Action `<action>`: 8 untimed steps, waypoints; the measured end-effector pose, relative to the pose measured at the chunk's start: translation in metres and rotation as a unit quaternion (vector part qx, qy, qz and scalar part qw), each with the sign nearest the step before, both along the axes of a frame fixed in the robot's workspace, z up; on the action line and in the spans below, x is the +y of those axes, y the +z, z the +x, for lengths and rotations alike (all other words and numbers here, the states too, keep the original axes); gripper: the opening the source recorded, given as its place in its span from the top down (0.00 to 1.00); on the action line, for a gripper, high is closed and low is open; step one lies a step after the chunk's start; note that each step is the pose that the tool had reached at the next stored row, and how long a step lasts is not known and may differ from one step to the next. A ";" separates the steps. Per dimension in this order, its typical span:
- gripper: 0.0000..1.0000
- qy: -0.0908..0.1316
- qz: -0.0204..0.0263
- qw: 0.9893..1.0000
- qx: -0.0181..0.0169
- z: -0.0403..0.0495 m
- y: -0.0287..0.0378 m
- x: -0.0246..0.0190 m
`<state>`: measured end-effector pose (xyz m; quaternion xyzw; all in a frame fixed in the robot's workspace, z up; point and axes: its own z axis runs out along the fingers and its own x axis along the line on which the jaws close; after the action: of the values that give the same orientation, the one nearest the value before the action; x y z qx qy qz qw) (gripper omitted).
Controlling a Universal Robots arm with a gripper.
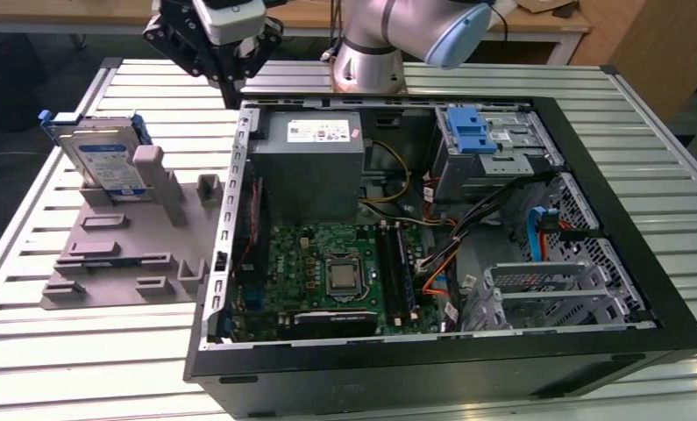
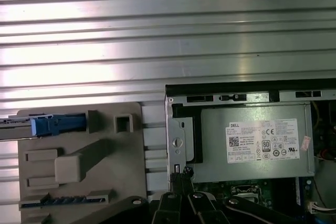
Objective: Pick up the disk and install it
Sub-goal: 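Reach for the disk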
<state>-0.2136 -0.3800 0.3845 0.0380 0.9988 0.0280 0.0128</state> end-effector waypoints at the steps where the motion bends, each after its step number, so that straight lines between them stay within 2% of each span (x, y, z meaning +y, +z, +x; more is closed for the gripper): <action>1: 0.89 0.000 0.000 1.000 0.000 -0.0007 -0.0001 0.0002; 8: 0.89 0.000 0.000 1.000 0.000 -0.0059 -0.0006 0.0017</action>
<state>-0.2195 -0.3783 0.3839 0.0379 0.9988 0.0280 0.0128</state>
